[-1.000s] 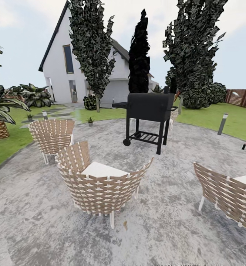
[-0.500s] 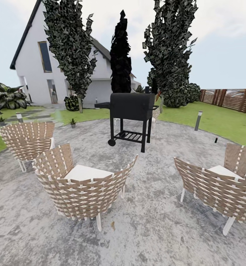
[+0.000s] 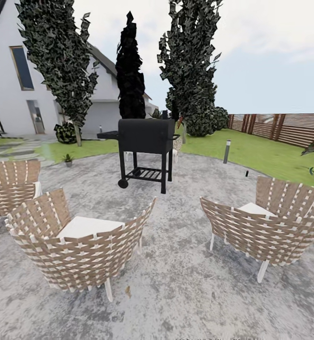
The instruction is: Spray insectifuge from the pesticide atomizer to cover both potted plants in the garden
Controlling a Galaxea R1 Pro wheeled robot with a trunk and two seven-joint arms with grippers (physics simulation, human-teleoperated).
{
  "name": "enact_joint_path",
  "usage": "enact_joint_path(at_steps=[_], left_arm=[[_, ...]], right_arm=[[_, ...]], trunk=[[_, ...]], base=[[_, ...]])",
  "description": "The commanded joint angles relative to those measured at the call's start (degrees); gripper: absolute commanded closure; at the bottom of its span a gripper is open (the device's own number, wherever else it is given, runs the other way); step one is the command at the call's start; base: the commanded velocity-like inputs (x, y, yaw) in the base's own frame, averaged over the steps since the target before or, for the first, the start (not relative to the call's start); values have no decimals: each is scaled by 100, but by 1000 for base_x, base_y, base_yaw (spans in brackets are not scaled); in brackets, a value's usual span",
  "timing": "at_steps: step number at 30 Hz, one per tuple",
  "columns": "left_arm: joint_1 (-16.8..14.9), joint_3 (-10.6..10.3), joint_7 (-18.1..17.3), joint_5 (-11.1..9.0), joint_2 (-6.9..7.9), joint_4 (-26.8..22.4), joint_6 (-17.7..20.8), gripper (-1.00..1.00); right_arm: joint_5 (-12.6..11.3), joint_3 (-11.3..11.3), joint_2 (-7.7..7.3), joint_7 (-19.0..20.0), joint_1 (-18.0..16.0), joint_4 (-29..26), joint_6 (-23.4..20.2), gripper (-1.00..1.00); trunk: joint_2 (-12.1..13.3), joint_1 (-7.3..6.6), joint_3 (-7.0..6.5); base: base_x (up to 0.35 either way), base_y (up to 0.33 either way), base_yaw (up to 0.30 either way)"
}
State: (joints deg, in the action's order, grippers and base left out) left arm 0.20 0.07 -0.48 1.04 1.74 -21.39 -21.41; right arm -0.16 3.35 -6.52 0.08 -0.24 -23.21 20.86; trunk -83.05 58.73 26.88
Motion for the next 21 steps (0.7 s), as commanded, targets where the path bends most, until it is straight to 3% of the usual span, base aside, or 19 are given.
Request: enact_joint_path(at_steps=[1,9,21], left_arm=[[4,1,-5,11,1,-6,-11,-100],[9,1,-5,8,22,-5,-12,-100],[7,1,-5,2,19,-5,-13,-100]], right_arm=[[-1,8,1,1,-2,1,14,-100],[-1,8,1,1,-2,9,14,-100],[-1,8,1,1,-2,18,14,-100]], trunk=[[-3,0,5],[-3,0,5],[-3,0,5]], base=[[0,0,-300],[-98,32,-300],[-242,215,-300]])
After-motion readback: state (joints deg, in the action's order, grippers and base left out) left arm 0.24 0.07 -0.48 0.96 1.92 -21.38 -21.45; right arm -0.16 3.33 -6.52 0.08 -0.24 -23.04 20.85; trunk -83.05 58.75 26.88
